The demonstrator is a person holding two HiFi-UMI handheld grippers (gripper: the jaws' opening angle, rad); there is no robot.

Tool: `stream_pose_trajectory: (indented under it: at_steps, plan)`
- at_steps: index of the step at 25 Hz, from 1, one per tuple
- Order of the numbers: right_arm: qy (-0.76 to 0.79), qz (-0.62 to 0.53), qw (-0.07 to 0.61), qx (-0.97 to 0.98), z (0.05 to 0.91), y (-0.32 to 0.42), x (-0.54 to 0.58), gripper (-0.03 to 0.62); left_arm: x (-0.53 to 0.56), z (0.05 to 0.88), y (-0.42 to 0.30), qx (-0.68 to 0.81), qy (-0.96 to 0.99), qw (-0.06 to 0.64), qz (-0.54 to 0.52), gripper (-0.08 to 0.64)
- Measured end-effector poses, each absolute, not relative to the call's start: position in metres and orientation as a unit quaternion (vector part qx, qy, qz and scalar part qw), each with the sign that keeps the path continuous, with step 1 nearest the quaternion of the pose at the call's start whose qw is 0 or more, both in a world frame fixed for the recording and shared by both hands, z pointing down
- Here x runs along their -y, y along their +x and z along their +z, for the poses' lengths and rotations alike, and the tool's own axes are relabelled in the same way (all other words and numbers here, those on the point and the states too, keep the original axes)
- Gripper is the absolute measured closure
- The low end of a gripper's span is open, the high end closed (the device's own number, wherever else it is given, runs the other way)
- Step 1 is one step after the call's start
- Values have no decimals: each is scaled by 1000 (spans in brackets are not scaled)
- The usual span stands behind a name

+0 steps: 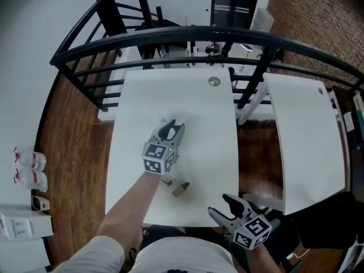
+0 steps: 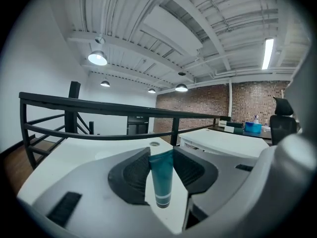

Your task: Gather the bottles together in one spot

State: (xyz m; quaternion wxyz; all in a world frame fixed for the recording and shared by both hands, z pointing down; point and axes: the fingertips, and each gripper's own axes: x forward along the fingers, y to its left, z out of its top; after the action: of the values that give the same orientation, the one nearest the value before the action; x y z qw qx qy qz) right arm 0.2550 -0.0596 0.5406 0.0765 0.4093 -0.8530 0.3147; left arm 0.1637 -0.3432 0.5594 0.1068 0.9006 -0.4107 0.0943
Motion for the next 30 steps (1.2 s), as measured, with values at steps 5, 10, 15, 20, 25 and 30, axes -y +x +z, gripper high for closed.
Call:
stream_pose_trajectory:
  at_steps: [5, 10, 15, 20, 25, 30]
  plan:
    - [414, 327, 88, 845, 550, 262, 55, 292, 359, 579, 173, 421, 896, 85, 109, 416]
    - [418, 323, 97, 843, 555, 267, 63, 298, 376, 598, 166, 447, 884, 80, 110, 416]
    - [416, 322, 98, 845, 559, 266, 70, 302, 376, 608, 163, 444, 884, 86, 118, 416]
    - [414, 324, 95, 845, 560, 263, 74, 302, 373, 609, 161, 439, 887, 86, 117, 414]
    - [412, 328, 98, 844, 563, 261, 76, 304, 371, 616, 162, 432, 890, 85, 119, 416]
    - [405, 332, 101, 846, 562, 252, 77, 302, 368, 612, 160, 426, 893, 80, 119, 416]
